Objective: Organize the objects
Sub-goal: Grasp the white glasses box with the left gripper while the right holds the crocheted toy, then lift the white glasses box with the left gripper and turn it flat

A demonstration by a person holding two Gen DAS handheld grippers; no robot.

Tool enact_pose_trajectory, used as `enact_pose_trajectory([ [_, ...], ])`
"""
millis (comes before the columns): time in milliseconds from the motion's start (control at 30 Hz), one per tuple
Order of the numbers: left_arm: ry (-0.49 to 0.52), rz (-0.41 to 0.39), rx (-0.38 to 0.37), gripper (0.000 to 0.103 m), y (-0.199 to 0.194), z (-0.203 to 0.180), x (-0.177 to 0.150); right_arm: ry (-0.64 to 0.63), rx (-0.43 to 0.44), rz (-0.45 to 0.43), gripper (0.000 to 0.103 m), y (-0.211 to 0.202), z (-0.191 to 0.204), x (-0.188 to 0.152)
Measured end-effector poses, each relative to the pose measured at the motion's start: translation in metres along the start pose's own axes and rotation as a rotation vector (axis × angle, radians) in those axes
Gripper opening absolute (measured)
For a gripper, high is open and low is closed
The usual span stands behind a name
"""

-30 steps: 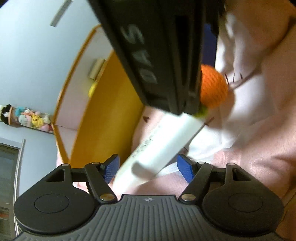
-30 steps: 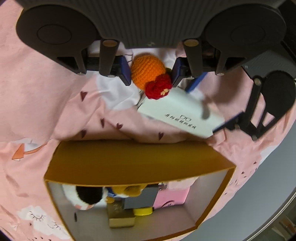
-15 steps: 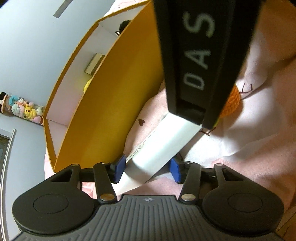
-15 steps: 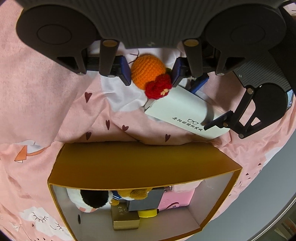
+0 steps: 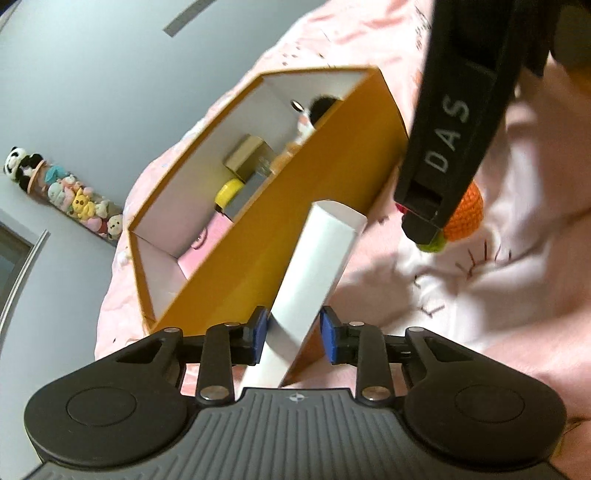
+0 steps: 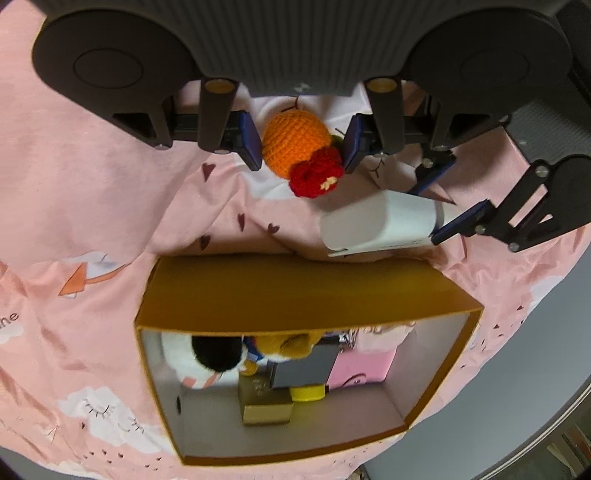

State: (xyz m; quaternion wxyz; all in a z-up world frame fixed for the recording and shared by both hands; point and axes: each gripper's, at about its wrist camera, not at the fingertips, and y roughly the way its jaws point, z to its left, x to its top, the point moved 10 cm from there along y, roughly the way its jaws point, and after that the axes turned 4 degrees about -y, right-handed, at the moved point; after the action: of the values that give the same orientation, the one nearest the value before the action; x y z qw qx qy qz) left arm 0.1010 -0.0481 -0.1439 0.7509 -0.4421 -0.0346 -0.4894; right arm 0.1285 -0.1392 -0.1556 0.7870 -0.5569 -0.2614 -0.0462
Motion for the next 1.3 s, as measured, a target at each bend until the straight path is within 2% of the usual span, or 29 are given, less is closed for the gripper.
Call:
enact_pose_trajectory([
  [233,-0.079,-0.060,-0.040,0.031,-0.015,0.019,0.014,-0.035,-0.009,-0.047,0.048,-0.019,0.002,0.013],
  [300,-0.086,-0.072,-0.048,0.030,-0.024,0.015,0.008,-0.056,-0.008,-0.064,0.048,-0.025,0.005,0.018],
  [600,-0.088,-0.150,-0.048,0.027,-0.050,0.030,0.021,-0.143,-0.013,-0.129,0.048,-0.054,0.014,0.044],
  [800,-0.031,-0.195,-0.046,0.021,-0.052,0.053,0.040,-0.192,0.000,-0.160,0.048,-0.071,0.020,0.067],
  [833,-0.016,-0.202,-0.044,0.018,-0.051,0.057,0.045,-0.200,0.000,-0.164,0.048,-0.073,0.020,0.071],
  [867,-0.001,-0.217,-0.042,0.000,-0.049,0.060,0.049,-0.208,-0.001,-0.169,0.048,-0.075,0.021,0.076],
  [967,0.087,-0.283,0.042,0.000,-0.048,0.072,0.068,-0.234,-0.018,-0.184,0.048,-0.081,0.020,0.089],
  [1000,0.111,-0.291,0.042,0.000,-0.047,0.071,0.073,-0.244,-0.030,-0.193,0.048,-0.083,0.019,0.094],
  [1100,0.132,-0.266,-0.006,0.000,-0.033,0.074,0.082,-0.258,-0.039,-0.197,0.048,-0.082,0.016,0.108],
  [1200,0.030,-0.211,-0.130,0.000,-0.026,0.084,0.083,-0.251,-0.047,-0.190,0.048,-0.078,0.011,0.114],
  [1300,-0.029,-0.154,-0.190,0.001,-0.022,0.094,0.076,-0.242,-0.018,-0.171,0.048,-0.072,0.010,0.109],
])
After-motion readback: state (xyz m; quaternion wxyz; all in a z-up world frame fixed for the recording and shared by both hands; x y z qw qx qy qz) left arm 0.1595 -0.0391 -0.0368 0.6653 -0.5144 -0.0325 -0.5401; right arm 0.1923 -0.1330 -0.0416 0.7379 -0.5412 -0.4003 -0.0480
